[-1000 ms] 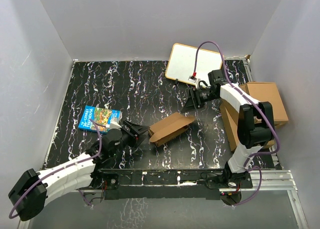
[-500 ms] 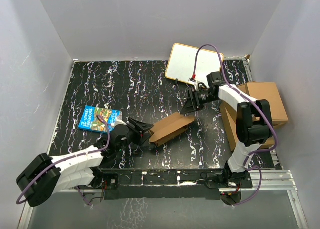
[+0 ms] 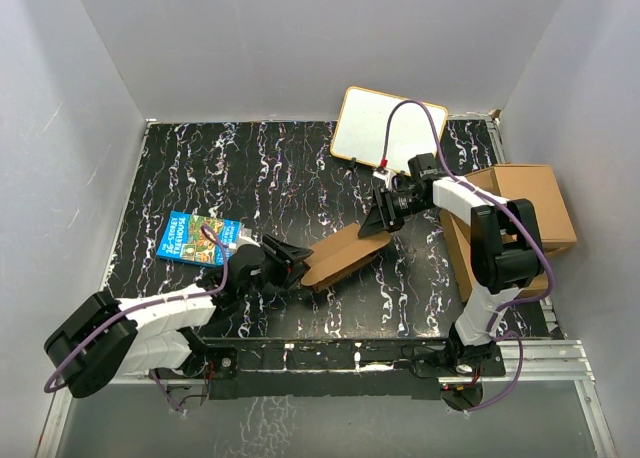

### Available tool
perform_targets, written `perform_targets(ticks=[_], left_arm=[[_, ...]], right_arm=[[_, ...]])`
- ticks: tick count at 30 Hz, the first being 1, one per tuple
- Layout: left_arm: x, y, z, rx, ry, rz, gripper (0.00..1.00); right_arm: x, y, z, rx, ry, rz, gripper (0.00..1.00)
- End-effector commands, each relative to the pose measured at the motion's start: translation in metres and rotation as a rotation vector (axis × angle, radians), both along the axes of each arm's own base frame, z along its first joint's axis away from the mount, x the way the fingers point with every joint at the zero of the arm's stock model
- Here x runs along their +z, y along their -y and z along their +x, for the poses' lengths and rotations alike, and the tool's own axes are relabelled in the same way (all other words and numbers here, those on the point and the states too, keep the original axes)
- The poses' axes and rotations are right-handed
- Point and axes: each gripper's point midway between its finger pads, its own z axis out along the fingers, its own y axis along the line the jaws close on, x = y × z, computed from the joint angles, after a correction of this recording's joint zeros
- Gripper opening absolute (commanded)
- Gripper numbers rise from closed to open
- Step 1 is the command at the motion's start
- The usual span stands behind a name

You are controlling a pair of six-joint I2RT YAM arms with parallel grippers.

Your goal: Fold the paper box

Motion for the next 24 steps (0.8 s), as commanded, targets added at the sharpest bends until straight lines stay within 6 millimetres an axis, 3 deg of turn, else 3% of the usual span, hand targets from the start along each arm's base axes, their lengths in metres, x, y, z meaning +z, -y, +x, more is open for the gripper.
perform_targets(ticks=[1, 15, 24], left_arm=[[0.021, 0.011, 0.008, -0.017, 0.046, -0.041, 0.52], [0.012, -0.001, 0.000, -0.026, 0.031, 0.050, 0.52], [0.008, -0.012, -0.008, -0.056, 0.035, 0.150, 0.53]], right_arm=[[0.010, -0.003, -0.001, -0.012, 0.013, 0.030, 0.56], [-0.001, 0.015, 0.015, -0.059, 0.131, -0.141, 0.57], [0.008, 0.022, 0.021, -0.037, 0.230, -0.182, 0.61]])
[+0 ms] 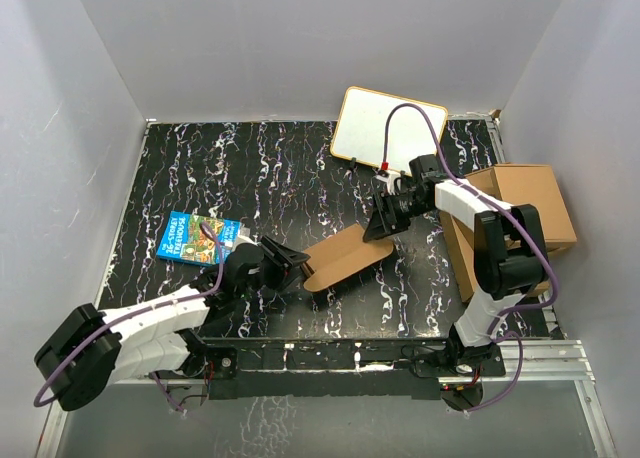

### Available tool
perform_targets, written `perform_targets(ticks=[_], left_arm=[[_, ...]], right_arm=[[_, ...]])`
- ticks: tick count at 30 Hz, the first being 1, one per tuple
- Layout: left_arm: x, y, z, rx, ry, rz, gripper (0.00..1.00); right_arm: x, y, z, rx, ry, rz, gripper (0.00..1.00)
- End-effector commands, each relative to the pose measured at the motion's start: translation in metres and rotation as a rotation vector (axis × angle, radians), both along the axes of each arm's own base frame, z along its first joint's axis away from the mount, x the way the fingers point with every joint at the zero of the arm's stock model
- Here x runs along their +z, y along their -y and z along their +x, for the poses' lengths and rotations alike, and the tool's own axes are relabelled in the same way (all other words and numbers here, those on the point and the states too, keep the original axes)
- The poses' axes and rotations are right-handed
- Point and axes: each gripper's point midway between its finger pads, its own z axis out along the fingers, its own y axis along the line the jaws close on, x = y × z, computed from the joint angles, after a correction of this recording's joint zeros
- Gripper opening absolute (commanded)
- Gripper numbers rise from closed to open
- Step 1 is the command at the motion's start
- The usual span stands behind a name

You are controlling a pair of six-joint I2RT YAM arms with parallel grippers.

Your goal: Fold the paper box

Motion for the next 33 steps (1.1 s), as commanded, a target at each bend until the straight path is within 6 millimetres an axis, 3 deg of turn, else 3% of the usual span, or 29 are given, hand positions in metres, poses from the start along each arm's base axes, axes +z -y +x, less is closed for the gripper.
perform_targets(ticks=[1, 22, 33], left_arm=[[0.012, -0.004, 0.001, -0.022, 0.037, 0.056, 0.53], [-0.019, 0.011, 0.005, -0.110, 0.001, 0.129, 0.58], [-0.045, -0.001, 0.001, -0.110, -0.058, 0.189, 0.48]], right_arm=[[0.028, 0.003, 0.018, 0.018, 0.170, -0.027, 0.61], [0.011, 0.010, 0.021, 0.036, 0.178, -0.078, 0.61], [-0.004, 0.015, 0.019, 0.030, 0.177, -0.117, 0.59]])
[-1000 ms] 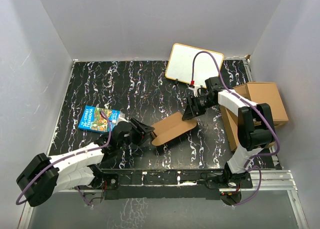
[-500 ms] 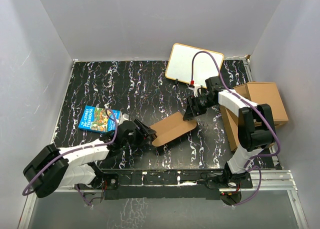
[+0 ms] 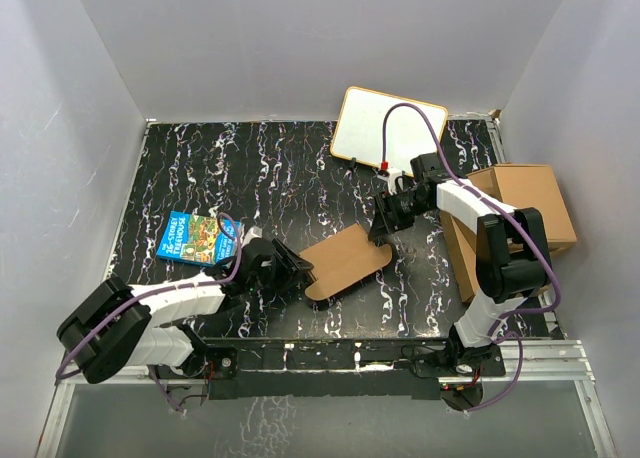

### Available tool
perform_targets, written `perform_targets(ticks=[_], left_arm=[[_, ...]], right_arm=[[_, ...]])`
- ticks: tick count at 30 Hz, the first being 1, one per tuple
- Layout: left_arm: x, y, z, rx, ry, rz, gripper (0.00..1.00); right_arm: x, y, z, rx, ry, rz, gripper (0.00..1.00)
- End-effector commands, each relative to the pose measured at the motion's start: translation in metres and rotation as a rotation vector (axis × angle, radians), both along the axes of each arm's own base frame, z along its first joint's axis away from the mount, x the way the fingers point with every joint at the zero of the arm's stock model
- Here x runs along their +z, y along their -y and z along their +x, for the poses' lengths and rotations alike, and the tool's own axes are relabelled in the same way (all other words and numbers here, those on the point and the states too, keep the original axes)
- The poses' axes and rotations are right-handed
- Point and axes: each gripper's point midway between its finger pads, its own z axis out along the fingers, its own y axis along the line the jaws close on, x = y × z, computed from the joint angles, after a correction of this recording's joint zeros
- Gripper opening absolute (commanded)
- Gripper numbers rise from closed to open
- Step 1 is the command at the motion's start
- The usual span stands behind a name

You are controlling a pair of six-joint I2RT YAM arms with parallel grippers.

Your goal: Fold the paper box

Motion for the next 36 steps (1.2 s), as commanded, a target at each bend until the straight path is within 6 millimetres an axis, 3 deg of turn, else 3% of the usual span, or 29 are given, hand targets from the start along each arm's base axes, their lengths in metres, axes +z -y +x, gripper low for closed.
perform_targets(ticks=[1, 11, 20, 23, 30, 36], left_arm=[[-0.005, -0.003, 0.002, -0.008, -0.009, 0.012, 0.48], [-0.014, -0.008, 0.003, -0.047, -0.019, 0.050, 0.47], [0.013, -0.010, 0.003, -0.179, 0.122, 0.123, 0.54], [0.022, -0.011, 0.004, -0.221, 0.194, 0.143, 0.60], [0.035, -0.008, 0.012, -0.236, 0.316, 0.100, 0.82], [0.031, -0.005, 0.011, -0.214, 0.292, 0.011, 0.84]], right_arm=[[0.000, 0.001, 0.010, 0.008, 0.059, -0.014, 0.58], [-0.009, 0.001, 0.010, 0.022, 0.050, -0.016, 0.55], [0.025, -0.020, -0.003, 0.120, 0.133, 0.163, 0.60], [0.017, -0.023, -0.006, 0.109, 0.097, 0.193, 0.59], [-0.002, -0.014, 0.012, 0.044, 0.021, 0.180, 0.56], [-0.016, -0.013, 0.007, 0.034, -0.043, 0.213, 0.45]])
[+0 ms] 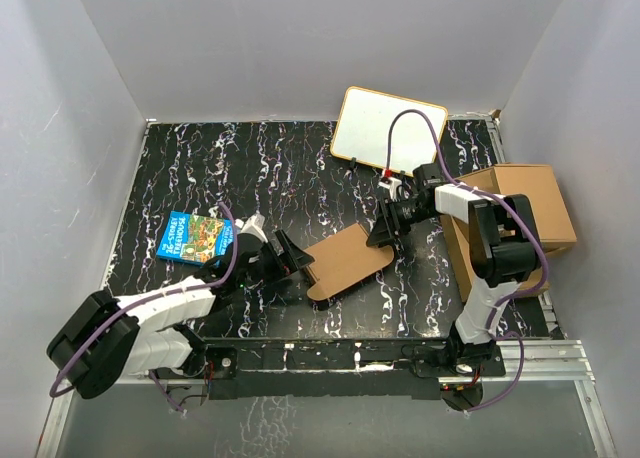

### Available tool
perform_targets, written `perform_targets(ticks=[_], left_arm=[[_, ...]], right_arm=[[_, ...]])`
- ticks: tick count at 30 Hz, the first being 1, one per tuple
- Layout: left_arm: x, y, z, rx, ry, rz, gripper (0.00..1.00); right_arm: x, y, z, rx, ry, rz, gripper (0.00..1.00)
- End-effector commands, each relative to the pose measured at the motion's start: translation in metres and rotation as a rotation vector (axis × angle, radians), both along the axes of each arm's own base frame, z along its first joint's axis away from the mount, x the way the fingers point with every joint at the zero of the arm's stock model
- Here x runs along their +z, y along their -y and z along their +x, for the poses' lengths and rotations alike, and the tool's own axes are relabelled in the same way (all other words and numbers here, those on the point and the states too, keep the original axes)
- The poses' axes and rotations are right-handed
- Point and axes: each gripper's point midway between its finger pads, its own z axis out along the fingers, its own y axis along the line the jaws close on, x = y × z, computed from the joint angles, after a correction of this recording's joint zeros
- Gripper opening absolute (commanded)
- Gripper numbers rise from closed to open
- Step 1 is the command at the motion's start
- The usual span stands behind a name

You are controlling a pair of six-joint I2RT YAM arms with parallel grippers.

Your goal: Fold the paper box

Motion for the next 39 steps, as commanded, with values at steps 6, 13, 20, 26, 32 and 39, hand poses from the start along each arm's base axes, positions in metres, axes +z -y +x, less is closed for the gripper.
perform_targets(ticks=[6, 13, 20, 26, 32, 39], left_arm=[[0.003, 0.004, 0.002, 0.012, -0.016, -0.113, 0.85], [0.002, 0.012, 0.001, 0.027, -0.030, -0.228, 0.87], [-0.012, 0.014, 0.004, 0.040, -0.071, -0.219, 0.88], [-0.020, 0.013, 0.007, 0.072, -0.086, -0.220, 0.88], [-0.021, 0.020, 0.011, 0.073, -0.096, -0.270, 0.88], [-0.012, 0.030, 0.019, 0.077, -0.093, -0.331, 0.87]], right_arm=[[0.002, -0.001, 0.012, -0.011, 0.008, 0.068, 0.36], [-0.005, 0.003, 0.012, -0.036, -0.049, 0.095, 0.31], [-0.012, 0.007, 0.012, -0.055, -0.076, 0.087, 0.29], [-0.018, 0.011, 0.014, -0.074, -0.093, 0.075, 0.26], [-0.022, 0.014, 0.014, -0.082, -0.102, 0.065, 0.24], [-0.023, 0.014, 0.014, -0.083, -0.105, 0.061, 0.24]])
